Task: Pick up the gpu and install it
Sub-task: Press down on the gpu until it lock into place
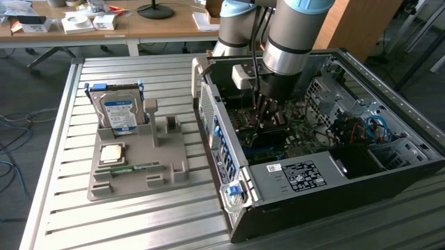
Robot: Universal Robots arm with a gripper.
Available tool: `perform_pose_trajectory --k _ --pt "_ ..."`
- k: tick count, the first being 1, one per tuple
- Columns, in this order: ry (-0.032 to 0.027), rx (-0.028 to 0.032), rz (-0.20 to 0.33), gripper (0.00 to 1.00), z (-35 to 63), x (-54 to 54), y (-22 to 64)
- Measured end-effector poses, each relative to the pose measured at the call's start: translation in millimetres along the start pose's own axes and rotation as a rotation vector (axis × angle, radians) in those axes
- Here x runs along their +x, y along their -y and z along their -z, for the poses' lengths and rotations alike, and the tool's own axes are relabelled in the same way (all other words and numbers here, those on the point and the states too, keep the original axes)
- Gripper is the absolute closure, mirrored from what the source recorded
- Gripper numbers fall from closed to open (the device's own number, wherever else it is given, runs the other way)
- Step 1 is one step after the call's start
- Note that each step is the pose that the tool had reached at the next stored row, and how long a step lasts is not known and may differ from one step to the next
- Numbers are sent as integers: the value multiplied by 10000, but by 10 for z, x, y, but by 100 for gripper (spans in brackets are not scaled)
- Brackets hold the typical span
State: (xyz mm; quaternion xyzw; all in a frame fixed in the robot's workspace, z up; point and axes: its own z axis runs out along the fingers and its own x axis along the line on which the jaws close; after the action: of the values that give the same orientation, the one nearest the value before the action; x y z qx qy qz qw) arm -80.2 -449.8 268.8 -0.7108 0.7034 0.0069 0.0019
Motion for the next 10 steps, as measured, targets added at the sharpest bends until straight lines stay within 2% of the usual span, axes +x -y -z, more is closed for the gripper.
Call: perform_pose_trajectory --k 10 --pt "2 1 2 89 -11 0 0"
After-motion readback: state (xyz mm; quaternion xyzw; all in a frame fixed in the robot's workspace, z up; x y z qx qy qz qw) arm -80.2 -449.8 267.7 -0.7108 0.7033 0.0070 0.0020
